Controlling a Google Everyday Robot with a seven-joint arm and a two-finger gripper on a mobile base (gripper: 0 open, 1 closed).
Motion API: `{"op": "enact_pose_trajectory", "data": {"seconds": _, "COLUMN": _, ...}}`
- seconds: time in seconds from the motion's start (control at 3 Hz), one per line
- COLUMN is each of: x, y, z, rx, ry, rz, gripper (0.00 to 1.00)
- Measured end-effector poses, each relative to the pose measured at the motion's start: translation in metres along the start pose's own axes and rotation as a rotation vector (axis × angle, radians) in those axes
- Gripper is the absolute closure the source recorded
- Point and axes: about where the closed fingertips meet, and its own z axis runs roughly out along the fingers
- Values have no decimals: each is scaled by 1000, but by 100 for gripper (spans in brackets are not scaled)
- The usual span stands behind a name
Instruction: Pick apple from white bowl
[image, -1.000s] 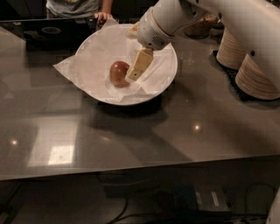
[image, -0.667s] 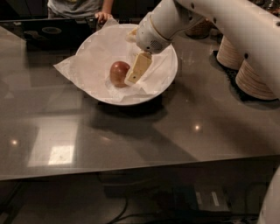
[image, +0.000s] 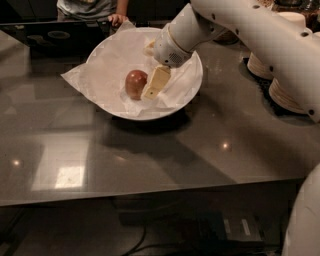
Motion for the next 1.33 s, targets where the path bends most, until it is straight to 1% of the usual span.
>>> {"op": "enact_pose_trajectory", "data": {"seconds": 0.33, "x": -2, "y": 0, "z": 14, "rx": -22, "ry": -7, "rz": -3, "gripper": 21}}
{"op": "enact_pose_trajectory", "data": {"seconds": 0.67, "x": -4, "y": 0, "z": 33, "rx": -56, "ry": -11, "rz": -11, "gripper": 25}}
{"op": "enact_pose_trajectory", "data": {"seconds": 1.0, "x": -3, "y": 1, "z": 37, "rx": -61, "ry": -10, "rz": -9, "gripper": 26}}
{"op": "enact_pose_trajectory", "data": {"seconds": 1.33, "x": -1, "y": 4, "z": 47, "rx": -87, "ry": -7, "rz": -6, "gripper": 27}}
